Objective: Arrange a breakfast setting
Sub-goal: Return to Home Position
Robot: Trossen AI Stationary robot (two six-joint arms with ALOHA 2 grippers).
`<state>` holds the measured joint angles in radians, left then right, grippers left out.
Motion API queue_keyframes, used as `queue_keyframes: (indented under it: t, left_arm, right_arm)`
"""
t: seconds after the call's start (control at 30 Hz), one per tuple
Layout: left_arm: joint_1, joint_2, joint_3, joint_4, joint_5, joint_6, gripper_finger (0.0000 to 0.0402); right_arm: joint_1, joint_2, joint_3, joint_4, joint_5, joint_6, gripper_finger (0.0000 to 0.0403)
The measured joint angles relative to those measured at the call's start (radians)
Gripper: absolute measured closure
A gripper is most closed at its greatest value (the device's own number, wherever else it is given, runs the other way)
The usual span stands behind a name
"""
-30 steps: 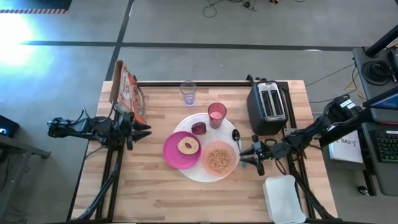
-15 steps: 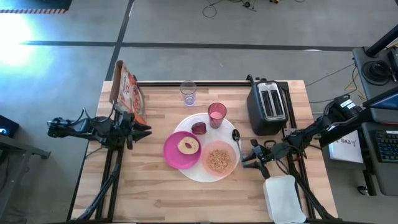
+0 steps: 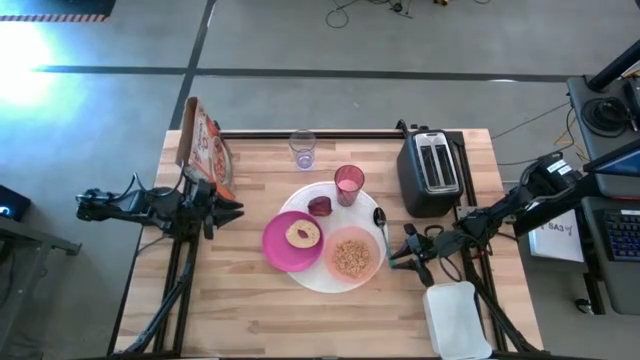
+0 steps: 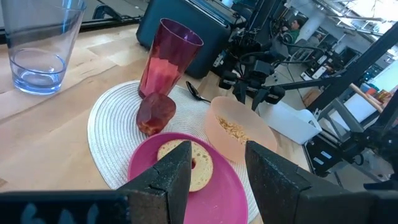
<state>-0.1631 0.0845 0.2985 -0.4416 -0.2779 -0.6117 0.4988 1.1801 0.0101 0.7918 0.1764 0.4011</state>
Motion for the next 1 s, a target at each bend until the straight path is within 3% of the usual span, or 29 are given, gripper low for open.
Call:
queue_keyframes:
  t: [0.5,0.77,1.0]
  left_arm:
    - [0.000,-0.035,0.000,0.000,0.000,0.000,0.0267]
    - [-0.001,-0.085,-0.002,0.013,0.000,0.000,0.0267]
    - [-0.001,-0.085,-0.029,0.019,0.000,0.000,0.0267]
  right_arm:
    - [-0.016,-0.024,0.002,-0.034,0.007,-0.003,0.0282]
    - [-0.015,-0.190,0.002,-0.140,0.007,-0.003,0.0282]
    - [-0.015,-0.438,0.002,-0.214,0.007,-0.002,0.0282]
